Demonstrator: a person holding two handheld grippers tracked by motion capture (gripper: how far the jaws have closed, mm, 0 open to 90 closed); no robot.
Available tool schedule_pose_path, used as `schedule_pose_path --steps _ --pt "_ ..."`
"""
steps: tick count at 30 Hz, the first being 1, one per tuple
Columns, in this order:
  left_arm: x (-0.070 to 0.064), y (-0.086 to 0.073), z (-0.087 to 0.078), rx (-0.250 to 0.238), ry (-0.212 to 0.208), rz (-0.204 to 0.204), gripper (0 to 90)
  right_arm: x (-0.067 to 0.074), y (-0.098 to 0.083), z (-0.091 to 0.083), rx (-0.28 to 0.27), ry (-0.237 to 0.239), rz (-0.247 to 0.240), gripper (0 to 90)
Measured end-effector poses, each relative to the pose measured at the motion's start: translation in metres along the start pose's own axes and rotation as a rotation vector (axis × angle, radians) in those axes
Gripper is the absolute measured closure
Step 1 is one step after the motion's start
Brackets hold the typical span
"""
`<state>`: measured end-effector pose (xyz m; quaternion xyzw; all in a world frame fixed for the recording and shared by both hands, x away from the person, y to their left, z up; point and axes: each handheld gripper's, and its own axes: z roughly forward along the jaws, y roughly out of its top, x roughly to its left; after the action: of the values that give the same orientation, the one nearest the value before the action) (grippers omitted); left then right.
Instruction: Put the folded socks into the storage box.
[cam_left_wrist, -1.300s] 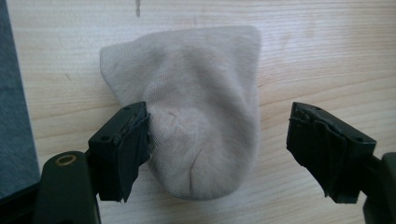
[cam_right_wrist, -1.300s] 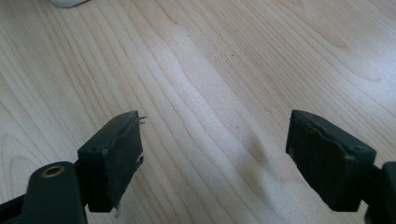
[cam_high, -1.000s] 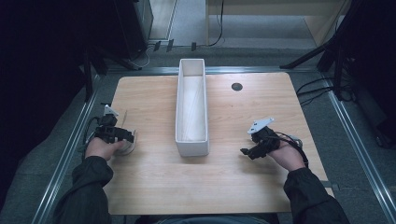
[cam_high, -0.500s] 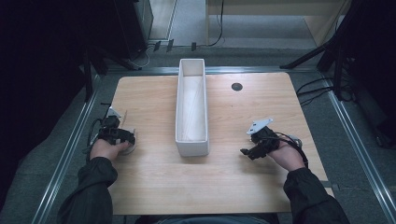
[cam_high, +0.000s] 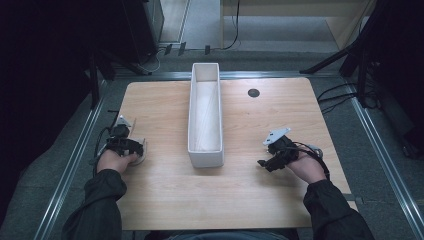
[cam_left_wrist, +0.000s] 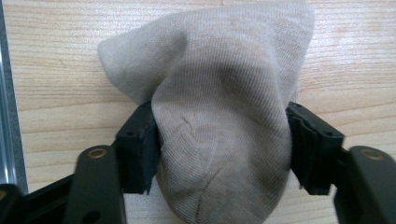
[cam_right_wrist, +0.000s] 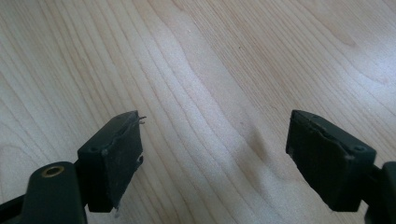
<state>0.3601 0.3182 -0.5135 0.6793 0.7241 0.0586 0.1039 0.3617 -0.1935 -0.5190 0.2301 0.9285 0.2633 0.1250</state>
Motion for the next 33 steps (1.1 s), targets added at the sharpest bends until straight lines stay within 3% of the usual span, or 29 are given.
schedule_pose_path --steps 9,12,15,18,24,29,33 --pt "0.004 -0.001 -0.003 0.003 -0.039 0.037 55.2 0.001 0.0 0.001 0.018 -0.006 -0.014 18.6" --pt "0.006 0.0 -0.003 0.019 -0.061 0.024 61.6 0.001 0.0 0.001 0.014 -0.008 -0.019 18.6" --pt "0.008 0.003 -0.004 0.037 -0.084 0.008 64.5 0.001 0.0 0.001 0.015 -0.005 -0.015 18.6" --pt "0.007 0.003 -0.005 0.016 -0.1 0.035 65.7 0.001 0.0 0.001 0.013 -0.005 -0.015 18.6" --pt "0.007 0.005 -0.009 0.013 -0.125 0.011 67.4 0.001 0.0 0.002 0.016 -0.002 -0.019 18.6" --pt "0.0 0.012 -0.021 0.02 -0.157 -0.008 67.3 0.0 0.0 0.001 0.012 0.0 -0.02 18.5" --pt "-0.009 0.019 -0.03 0.019 -0.168 0.003 67.2 0.0 0.001 0.001 0.008 0.003 -0.016 18.5"
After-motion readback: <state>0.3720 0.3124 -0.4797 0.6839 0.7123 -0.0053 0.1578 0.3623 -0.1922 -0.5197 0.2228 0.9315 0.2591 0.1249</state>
